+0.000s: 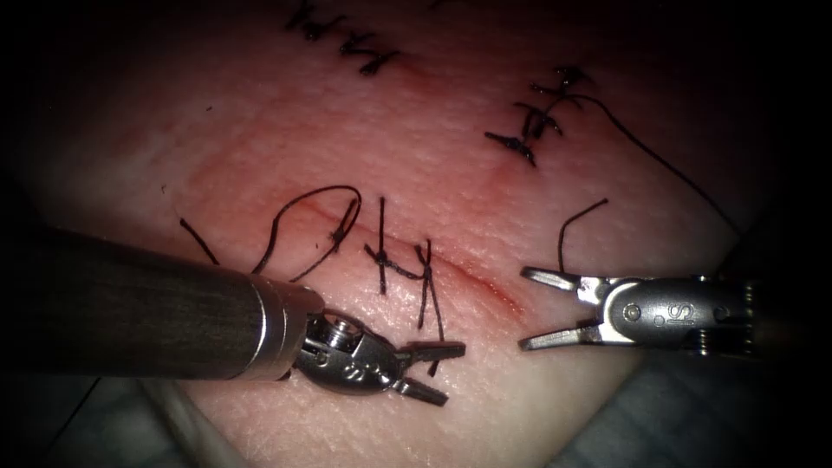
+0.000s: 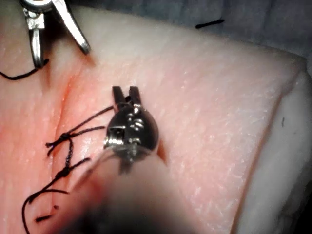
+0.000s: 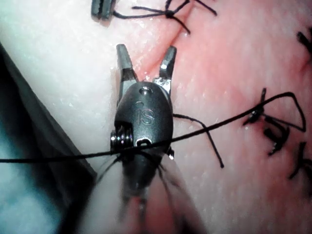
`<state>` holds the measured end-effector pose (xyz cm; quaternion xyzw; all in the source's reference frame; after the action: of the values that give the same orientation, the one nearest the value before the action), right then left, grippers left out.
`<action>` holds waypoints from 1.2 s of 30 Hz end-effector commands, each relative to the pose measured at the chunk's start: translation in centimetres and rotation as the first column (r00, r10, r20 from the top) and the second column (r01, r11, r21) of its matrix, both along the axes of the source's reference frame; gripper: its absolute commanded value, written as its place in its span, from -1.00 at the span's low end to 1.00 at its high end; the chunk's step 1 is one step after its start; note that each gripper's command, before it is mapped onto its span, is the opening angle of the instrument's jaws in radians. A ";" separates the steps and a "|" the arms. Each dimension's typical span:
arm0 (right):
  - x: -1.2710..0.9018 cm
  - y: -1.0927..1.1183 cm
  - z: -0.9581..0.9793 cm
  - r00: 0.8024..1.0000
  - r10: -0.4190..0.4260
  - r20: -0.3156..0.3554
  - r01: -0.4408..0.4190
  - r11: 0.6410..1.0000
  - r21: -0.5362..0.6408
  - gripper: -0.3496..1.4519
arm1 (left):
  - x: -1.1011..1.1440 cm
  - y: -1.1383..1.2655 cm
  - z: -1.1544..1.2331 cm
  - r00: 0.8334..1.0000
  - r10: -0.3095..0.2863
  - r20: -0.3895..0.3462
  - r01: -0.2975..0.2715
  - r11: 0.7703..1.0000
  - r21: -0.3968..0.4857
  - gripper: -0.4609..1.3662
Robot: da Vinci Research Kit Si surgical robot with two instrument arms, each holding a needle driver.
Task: Wound Closure
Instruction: Grab the short suture tail with the left tool, then cut the suture with the right gripper
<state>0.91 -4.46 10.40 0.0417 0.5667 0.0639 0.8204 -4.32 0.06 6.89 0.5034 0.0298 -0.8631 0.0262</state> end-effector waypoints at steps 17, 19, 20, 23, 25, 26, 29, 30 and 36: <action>0.00 -0.03 0.02 1.000 -0.003 0.000 0.003 1.000 -0.008 0.40 | 0.00 0.16 -0.12 0.999 -0.048 0.002 0.047 0.992 0.113 -0.88; 0.00 -0.02 0.03 1.000 -0.002 0.000 0.002 1.000 -0.009 0.40 | 0.02 0.17 -0.14 0.999 -0.052 -0.001 0.052 0.992 0.118 -0.88; 0.00 -0.02 0.04 1.000 -0.002 0.000 0.002 1.000 -0.009 0.40 | 0.04 0.18 -0.16 0.999 -0.050 -0.001 0.050 0.992 0.114 -0.88; 0.01 -0.01 0.06 1.000 -0.002 0.000 0.002 1.000 -0.010 0.40 | 0.09 0.19 -0.22 0.999 -0.049 -0.006 0.049 0.993 0.103 -0.88; 0.02 -0.01 0.08 1.000 0.001 0.001 -0.001 1.000 -0.006 0.39 | 0.12 0.20 -0.27 0.999 -0.045 -0.005 0.045 0.994 0.101 -0.88; 0.02 -0.01 0.09 1.000 0.002 0.001 -0.002 1.000 -0.006 0.38 | 0.13 0.20 -0.29 0.999 -0.044 -0.004 0.045 0.994 0.102 -0.88; 0.06 -0.02 0.11 1.000 0.004 -0.001 -0.004 1.000 -0.021 0.35 | 0.15 0.20 -0.32 0.999 -0.041 -0.002 0.041 0.994 0.100 -0.88; 0.07 -0.02 0.13 1.000 0.001 -0.020 -0.002 0.999 -0.041 0.33 | 0.15 0.20 -0.34 0.999 -0.043 -0.003 0.043 0.994 0.100 -0.88; 0.10 0.02 0.20 0.994 0.026 -0.103 -0.039 0.991 -0.129 0.44 | 0.17 0.24 -0.40 0.999 -0.043 -0.004 0.043 0.994 0.099 -0.88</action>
<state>1.02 -4.44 10.61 -0.0184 0.6132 0.0345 0.7890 -4.15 0.32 6.47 0.5036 0.0576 -0.8618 -0.0202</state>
